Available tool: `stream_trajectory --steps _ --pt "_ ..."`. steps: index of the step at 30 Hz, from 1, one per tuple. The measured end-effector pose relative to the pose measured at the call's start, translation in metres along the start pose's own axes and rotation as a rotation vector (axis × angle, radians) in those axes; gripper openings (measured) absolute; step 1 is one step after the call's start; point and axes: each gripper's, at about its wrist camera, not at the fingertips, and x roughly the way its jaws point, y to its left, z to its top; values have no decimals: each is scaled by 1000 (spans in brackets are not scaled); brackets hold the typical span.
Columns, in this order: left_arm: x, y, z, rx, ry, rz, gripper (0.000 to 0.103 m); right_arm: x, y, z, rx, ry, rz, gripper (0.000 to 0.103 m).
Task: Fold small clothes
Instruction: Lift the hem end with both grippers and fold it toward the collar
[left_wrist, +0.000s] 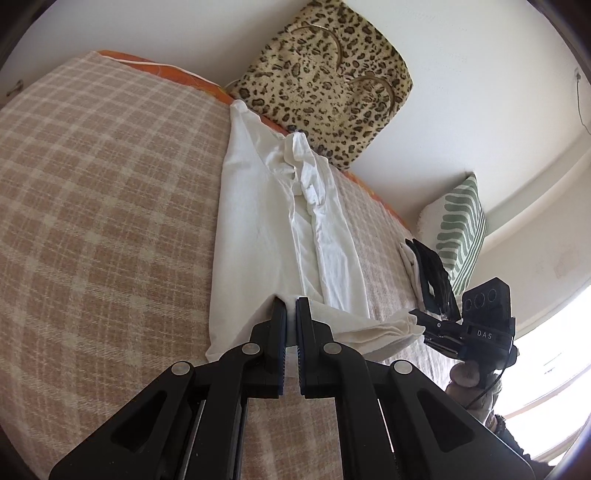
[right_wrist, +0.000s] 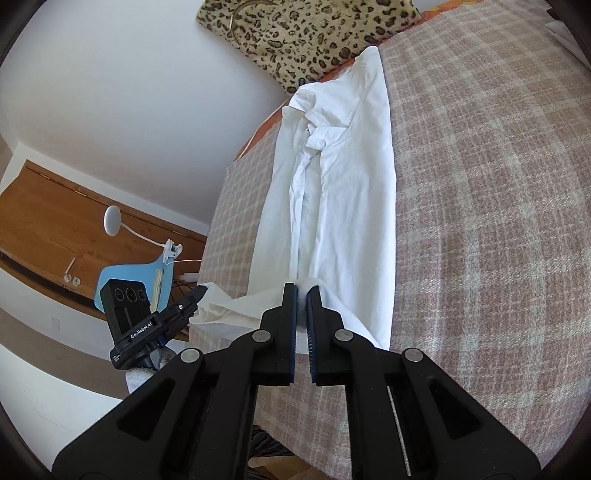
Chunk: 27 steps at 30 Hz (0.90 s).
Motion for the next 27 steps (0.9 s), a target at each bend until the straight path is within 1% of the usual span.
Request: stream_trajectory --steps 5,9,11,15,20,21,22,23,24,25,26,27 --pt "17 10 12 -13 12 27 3 14 -16 18 45 -1 -42 6" --pt "28 17 18 -26 23 42 3 21 -24 27 69 3 -56 6" --pt "34 20 20 -21 29 56 3 25 -25 30 71 12 -55 6" --pt "43 23 21 -18 38 75 3 32 -26 32 60 17 -86 6" --pt "50 22 23 -1 42 92 3 35 -35 34 94 26 -87 6" --pt "50 21 24 0 41 97 6 35 -36 35 97 30 -94 7" --pt "50 19 24 -1 41 106 11 35 -37 35 98 33 -97 7" --pt "49 19 25 -2 32 111 13 34 -37 36 94 39 -100 7" --pt "46 18 26 -4 18 111 19 34 -37 37 85 47 -107 7" --pt "42 18 28 -7 3 118 28 32 -35 38 69 52 -118 8" --pt "37 18 30 -12 -14 126 32 30 -32 38 52 48 -131 10" --pt "32 18 31 -14 -34 126 32 26 -29 38 31 30 -151 17"
